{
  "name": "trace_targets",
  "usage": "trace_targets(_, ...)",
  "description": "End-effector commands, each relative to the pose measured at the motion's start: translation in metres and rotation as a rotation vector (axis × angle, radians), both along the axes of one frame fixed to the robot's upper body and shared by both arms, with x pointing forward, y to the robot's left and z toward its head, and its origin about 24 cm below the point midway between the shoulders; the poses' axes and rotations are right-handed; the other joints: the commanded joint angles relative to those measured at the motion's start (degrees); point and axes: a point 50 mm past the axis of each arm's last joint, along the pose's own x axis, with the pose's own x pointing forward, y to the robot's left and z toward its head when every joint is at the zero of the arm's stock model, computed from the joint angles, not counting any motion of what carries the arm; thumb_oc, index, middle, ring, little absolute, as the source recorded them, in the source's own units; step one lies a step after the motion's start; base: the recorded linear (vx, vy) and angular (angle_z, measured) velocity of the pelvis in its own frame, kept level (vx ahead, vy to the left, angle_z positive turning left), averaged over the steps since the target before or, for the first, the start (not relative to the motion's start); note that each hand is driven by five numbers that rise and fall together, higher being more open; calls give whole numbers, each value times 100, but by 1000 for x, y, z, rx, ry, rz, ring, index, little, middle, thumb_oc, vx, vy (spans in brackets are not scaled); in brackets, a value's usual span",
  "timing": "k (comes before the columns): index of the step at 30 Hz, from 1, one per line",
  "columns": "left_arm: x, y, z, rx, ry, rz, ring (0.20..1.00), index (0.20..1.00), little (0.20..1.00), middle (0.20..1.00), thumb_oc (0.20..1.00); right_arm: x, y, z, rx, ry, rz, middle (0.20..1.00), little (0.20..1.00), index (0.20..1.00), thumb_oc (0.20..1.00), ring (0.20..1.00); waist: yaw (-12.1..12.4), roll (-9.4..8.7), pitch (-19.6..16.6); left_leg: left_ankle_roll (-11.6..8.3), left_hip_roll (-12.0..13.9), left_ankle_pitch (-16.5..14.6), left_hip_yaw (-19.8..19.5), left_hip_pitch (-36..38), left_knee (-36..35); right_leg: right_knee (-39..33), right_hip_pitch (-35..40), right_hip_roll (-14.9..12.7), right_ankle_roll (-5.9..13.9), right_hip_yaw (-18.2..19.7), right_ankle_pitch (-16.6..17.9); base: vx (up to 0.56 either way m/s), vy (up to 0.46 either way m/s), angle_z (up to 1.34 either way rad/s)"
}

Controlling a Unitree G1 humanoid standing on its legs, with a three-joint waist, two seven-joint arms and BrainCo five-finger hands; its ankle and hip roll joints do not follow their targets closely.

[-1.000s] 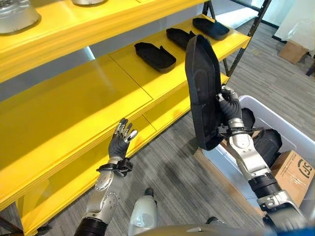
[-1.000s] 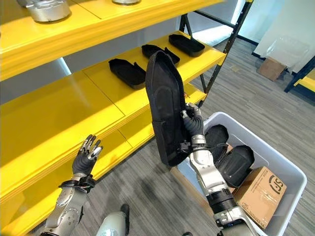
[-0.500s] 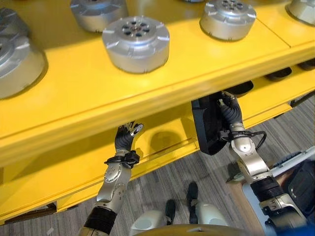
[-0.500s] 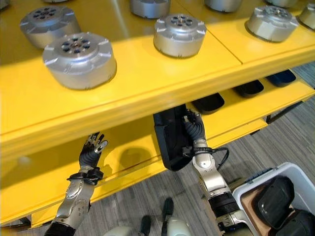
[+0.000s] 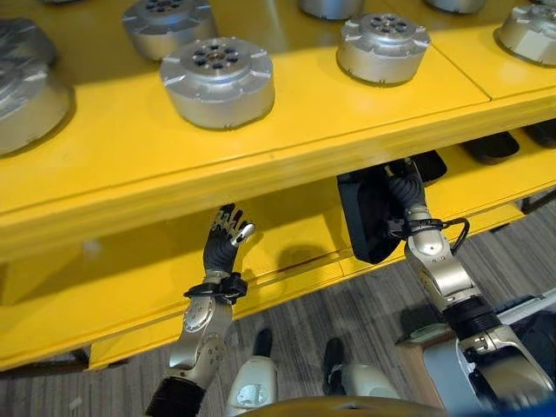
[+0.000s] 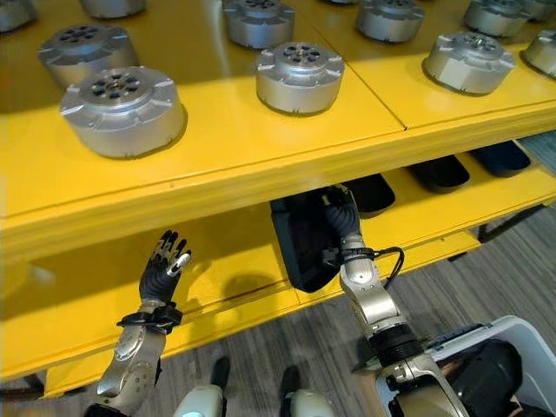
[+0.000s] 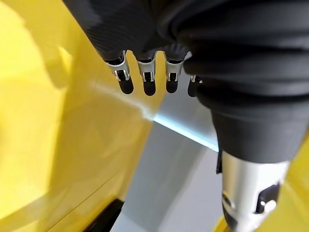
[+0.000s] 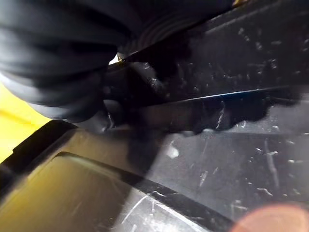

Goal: Move parts from the plastic box to the shelf.

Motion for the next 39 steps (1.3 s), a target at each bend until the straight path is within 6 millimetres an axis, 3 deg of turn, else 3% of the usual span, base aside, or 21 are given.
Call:
trace_targets(1,0,-2,17,-15,-99,-31,1000,1000,1000,1000,1000,1,-3,45,45,-211,9,200,200,200,200,200,-133,247,-293,-229,694,525,383,618,-808,774,-50,-530,659,76,-387,72,198,89)
trace_targets(3,3,-4,17,1,-96,-50,1000,1000,1000,1000,1000,3,-6,43,51,-196,-4,200,200,200,200,200,-102,333,-363,-228,572,385,404,636,-738,862,-5,-702,736,72,-368,96,227,47)
trace_targets(8,2,-3,21,39,-112,-87,1000,1000,1000,1000,1000,15,-5,41,49,-143,-11,200,200,200,200,200,110,183,-325,-167,59,-119,303,520,-104,776,396,-1167,908,-27,-280,95,177,21)
trace_targets(15,2,0,23,59,-114,-97,1000,1000,1000,1000,1000,35,-2,53,14,-122,-20,200,200,200,200,200,343,10,-341,-146,-127,-340,211,262,301,754,460,-1262,976,-68,-289,44,66,19)
trace_targets(19,2,0,25,52,-120,-114,1000,1000,1000,1000,1000,54,-11,77,-14,-134,-74,200,200,200,200,200,502,-69,-250,-160,-145,-477,135,-2,684,957,351,-1276,974,-45,-372,7,3,7)
trace_targets(22,1,0,29,55,-132,-132,1000,1000,1000,1000,1000,70,-25,108,-50,-156,-142,200,200,200,200,200,594,-63,-57,-174,-151,-574,87,-281,1077,1291,120,-1286,951,25,-461,-94,-1,-1)
trace_targets(26,1,1,34,58,-150,-148,1000,1000,1000,1000,1000,83,-47,140,-143,-137,-241,200,200,200,200,200,672,46,220,-173,-153,-786,39,-663,1645,2018,-342,-1373,924,142,-700,-116,14,-7)
trace_targets(27,1,-1,37,49,-161,-156,1000,1000,1000,1000,1000,88,-62,150,-179,-104,-306,200,200,200,200,200,686,121,349,-176,-154,-922,-32,-944,2070,2533,-652,-1407,862,252,-916,-147,0,-4)
trace_targets(28,1,-2,37,48,-159,-158,1000,1000,1000,1000,1000,89,-64,153,-189,-97,-317,200,200,200,200,200,682,142,372,-171,-145,-973,-56,-1015,2185,2714,-749,-1407,837,278,-1015,-103,-9,4)
trace_targets(35,0,-6,34,44,-141,-172,1000,1000,1000,1000,1000,91,-94,136,-265,54,-444,200,200,200,200,200,686,302,593,-127,-104,-1390,-220,-1434,3073,3798,-1353,-1445,674,484,-1605,-62,-40,0)
trace_targets(39,-1,-8,33,54,-138,-191,1000,1000,1000,1000,1000,88,-107,130,-309,94,-495,200,200,200,200,200,707,374,659,-112,-130,-1508,-278,-1546,3294,4038,-1479,-1437,650,508,-1746,-28,-41,-3)
